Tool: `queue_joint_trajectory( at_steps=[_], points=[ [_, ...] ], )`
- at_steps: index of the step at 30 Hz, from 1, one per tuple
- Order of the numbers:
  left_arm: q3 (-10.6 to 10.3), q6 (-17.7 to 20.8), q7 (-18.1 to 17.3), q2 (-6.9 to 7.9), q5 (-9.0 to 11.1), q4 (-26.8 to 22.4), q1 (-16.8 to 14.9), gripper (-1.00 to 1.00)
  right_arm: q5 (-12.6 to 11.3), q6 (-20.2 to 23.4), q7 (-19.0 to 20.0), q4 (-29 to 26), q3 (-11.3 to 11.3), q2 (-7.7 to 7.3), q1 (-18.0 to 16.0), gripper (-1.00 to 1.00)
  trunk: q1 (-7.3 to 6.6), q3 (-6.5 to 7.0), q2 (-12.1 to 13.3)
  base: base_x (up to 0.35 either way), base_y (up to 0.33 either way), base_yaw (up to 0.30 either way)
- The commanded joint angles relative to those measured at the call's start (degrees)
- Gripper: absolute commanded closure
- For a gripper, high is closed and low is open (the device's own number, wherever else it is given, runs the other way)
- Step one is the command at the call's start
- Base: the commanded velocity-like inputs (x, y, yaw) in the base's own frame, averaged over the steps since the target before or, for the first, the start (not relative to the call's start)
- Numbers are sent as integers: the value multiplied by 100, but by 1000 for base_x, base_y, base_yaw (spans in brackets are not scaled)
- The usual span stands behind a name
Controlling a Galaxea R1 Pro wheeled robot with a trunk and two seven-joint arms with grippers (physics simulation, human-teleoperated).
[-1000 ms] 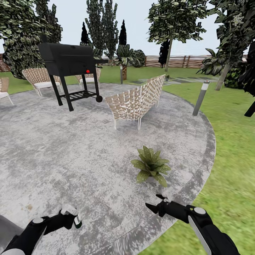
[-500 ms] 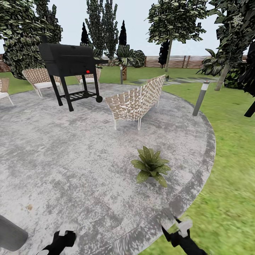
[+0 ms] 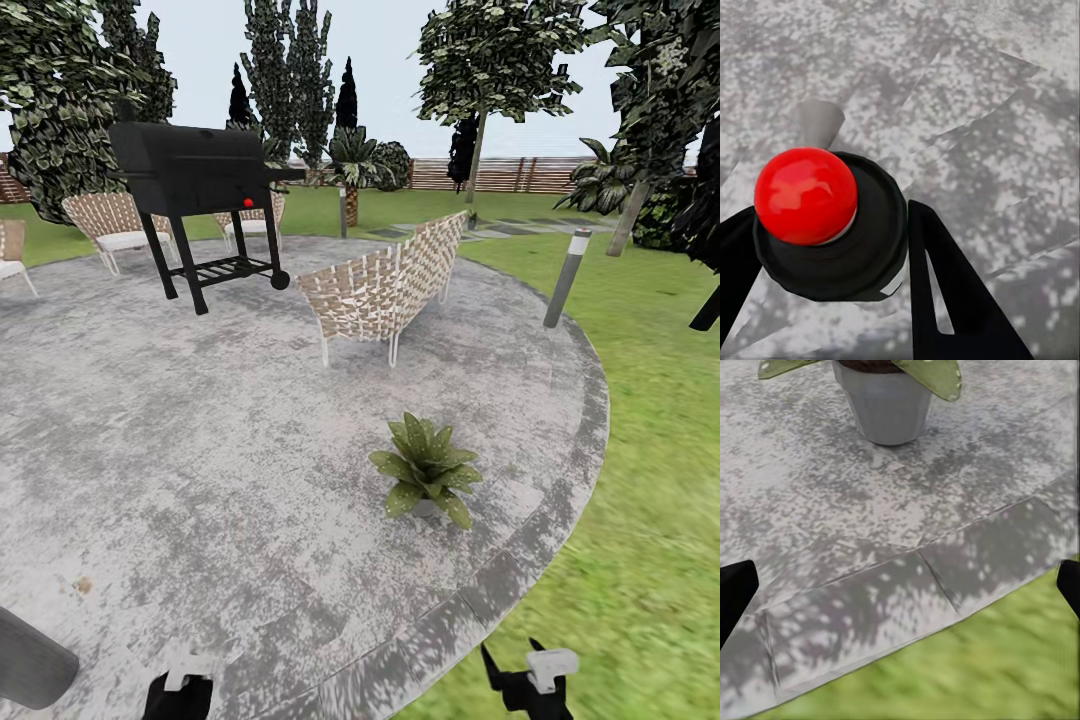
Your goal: Pick up the pesticide atomizer in the garden and spray insectifuge to fully cover both potted plants in the garden.
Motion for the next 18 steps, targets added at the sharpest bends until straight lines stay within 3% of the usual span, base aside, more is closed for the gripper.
queue_joint_trajectory(
  at_steps=[1,10,18],
  points=[
    [50,-19,-30,-1,-46,1,11,100,-83,-18,17,9,38,-10,-4,-100,-1,-5,-2,0,0,0],
    [51,-12,32,-1,-44,33,23,100,-82,-18,4,50,33,-11,-4,-100,-1,-5,-2,0,0,4],
    [51,-5,56,-1,-46,33,23,100,-82,-18,-173,53,39,10,-4,-100,-1,-5,-2,0,0,215]
  ],
)
